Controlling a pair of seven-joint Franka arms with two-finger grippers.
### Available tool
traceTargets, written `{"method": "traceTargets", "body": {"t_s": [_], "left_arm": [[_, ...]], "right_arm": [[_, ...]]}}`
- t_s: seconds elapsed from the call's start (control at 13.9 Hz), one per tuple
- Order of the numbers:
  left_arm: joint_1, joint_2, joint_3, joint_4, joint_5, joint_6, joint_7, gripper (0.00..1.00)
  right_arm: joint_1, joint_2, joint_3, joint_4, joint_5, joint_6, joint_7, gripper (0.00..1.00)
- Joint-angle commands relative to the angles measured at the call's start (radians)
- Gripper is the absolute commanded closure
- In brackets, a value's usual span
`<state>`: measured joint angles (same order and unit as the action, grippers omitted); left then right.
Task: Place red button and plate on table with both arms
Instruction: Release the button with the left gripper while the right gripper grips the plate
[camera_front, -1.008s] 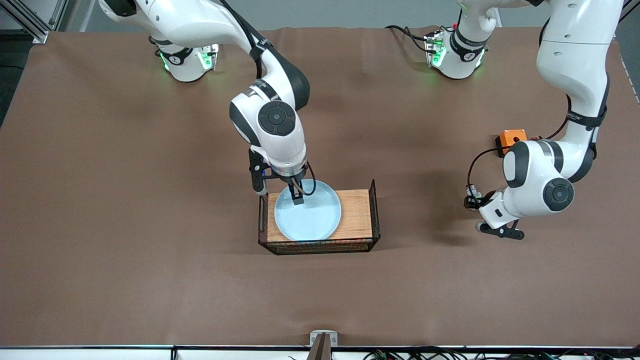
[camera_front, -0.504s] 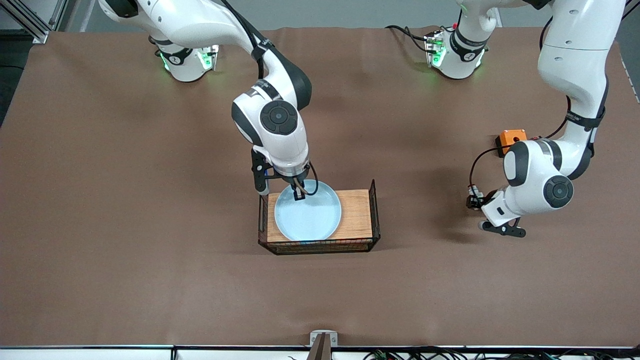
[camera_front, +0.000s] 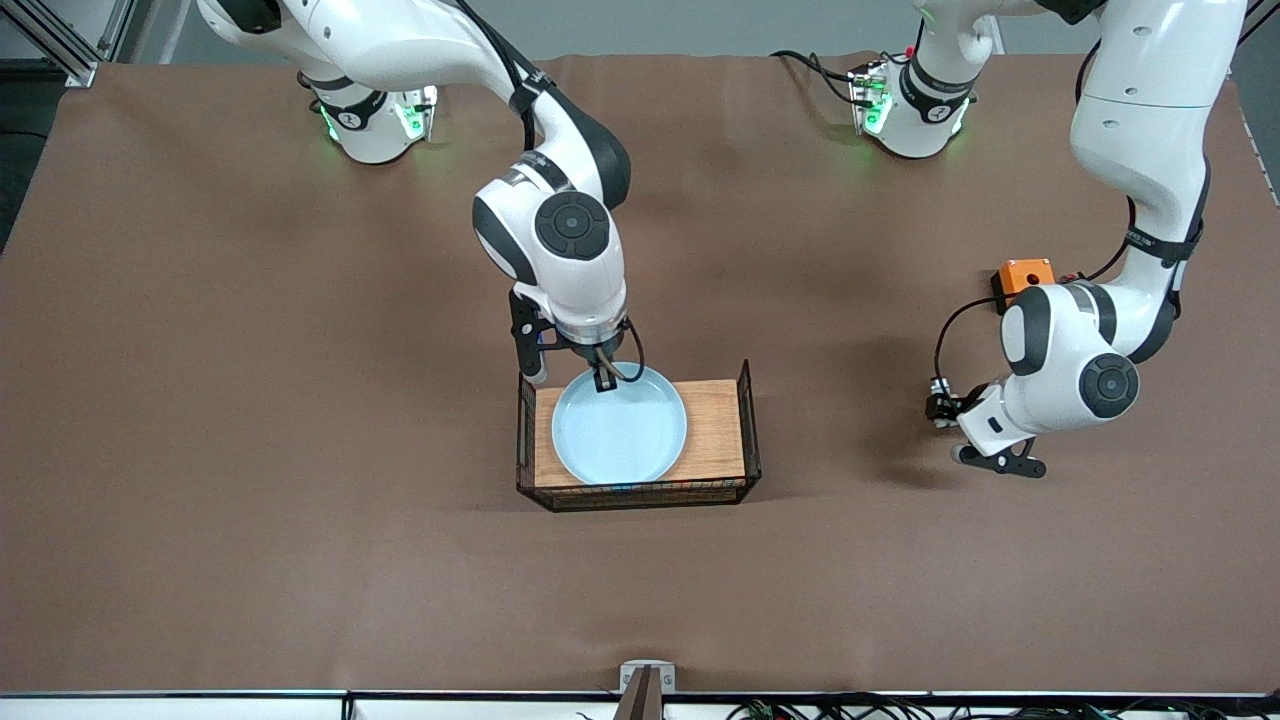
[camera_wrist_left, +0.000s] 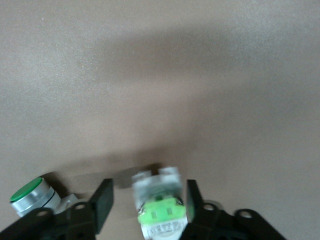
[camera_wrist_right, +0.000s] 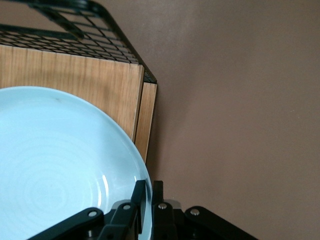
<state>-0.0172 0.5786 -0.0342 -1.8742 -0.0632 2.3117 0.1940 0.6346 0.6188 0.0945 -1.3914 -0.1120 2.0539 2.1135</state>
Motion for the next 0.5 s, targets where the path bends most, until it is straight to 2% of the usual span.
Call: {"method": "traceTargets", "body": {"t_s": [0.0, 0.36, 0.43], "left_arm": [[0.0, -0.005, -0.001, 0.042, 0.003, -0.02, -0.048, 0.0], [-0.003, -0.121, -0.004, 0.105, 0.003, -0.184, -0.229, 0.0], [-0.003, -0.153, -0.024, 0.107, 0.003, -0.196, -0.307, 0.0]], "right_arm": [[0.0, 0.013, -0.005, 0.031, -0.038, 0.006, 0.02, 0.98], [0.002, -0.002, -0.002, 0.08, -0.035, -0.072, 0.017, 0.98], [0.002, -0.004, -0.001, 0.095, -0.034, -0.099, 0.016, 0.98]]}}
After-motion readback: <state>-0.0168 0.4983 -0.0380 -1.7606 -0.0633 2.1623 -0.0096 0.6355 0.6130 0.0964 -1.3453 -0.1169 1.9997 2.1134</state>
